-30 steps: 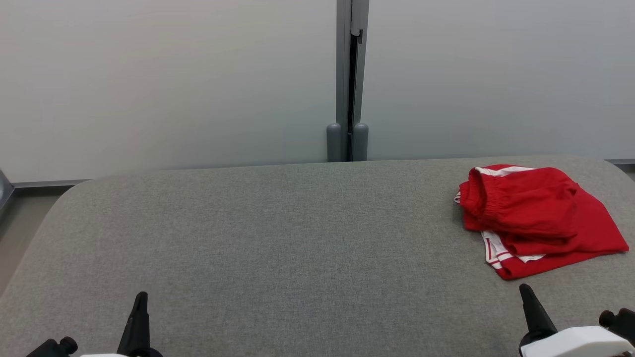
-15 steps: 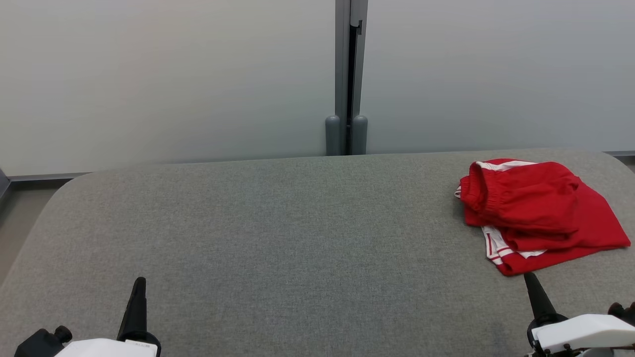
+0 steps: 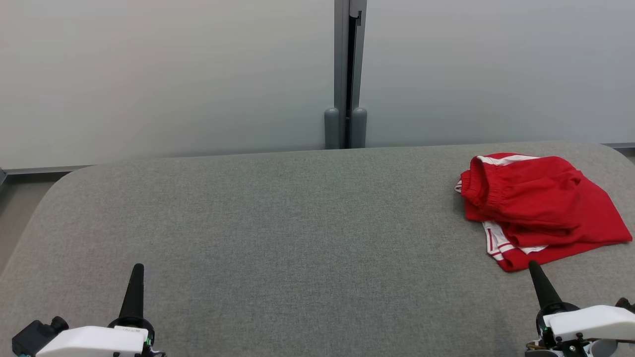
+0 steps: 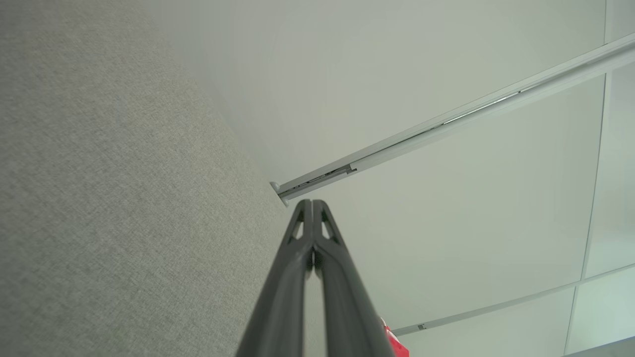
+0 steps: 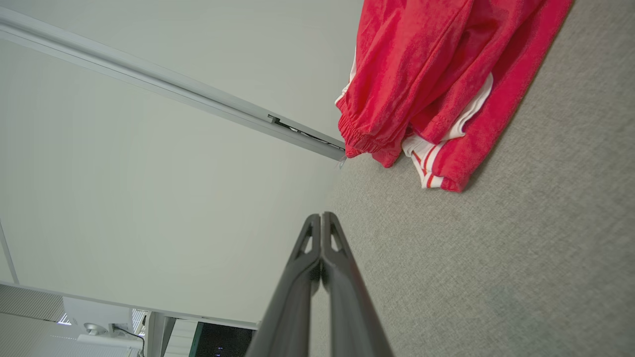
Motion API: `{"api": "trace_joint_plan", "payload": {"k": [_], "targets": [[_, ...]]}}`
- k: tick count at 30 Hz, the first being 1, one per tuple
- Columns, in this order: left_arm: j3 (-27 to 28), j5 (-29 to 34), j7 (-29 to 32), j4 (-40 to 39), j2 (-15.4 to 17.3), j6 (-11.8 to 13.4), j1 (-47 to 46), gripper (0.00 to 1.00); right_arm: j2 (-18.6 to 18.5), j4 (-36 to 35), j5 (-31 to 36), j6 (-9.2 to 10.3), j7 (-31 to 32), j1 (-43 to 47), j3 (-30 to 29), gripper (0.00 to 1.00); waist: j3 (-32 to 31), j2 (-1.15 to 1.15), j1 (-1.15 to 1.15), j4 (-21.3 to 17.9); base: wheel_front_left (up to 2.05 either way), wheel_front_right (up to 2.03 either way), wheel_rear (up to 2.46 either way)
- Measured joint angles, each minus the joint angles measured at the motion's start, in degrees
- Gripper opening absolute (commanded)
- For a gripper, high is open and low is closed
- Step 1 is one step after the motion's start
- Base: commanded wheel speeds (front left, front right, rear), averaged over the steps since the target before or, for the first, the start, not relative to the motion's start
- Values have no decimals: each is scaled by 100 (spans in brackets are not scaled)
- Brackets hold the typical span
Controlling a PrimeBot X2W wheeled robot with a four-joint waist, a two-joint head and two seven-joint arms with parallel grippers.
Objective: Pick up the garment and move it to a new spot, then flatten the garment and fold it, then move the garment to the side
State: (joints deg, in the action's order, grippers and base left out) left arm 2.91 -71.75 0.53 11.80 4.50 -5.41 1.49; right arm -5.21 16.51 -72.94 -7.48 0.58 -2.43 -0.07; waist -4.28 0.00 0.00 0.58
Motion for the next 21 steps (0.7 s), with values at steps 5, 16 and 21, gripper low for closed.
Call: {"api": "trace_joint_plan", "payload": {"k": [5,16,21], "targets": [[43,-242,74,19,-16,-26,-93,0,27,-35,-232,0,66,-49,-86,0,43,0,0,-6,0,0,0],[129,-721,207,85,-57,-65,-259,0,91,-88,-679,0,204,-121,-234,0,137,0,0,-18,0,0,0],[166,-929,277,104,-80,-87,-327,0,112,-108,-880,0,267,-172,-301,0,179,0,0,-23,0,0,0]]}}
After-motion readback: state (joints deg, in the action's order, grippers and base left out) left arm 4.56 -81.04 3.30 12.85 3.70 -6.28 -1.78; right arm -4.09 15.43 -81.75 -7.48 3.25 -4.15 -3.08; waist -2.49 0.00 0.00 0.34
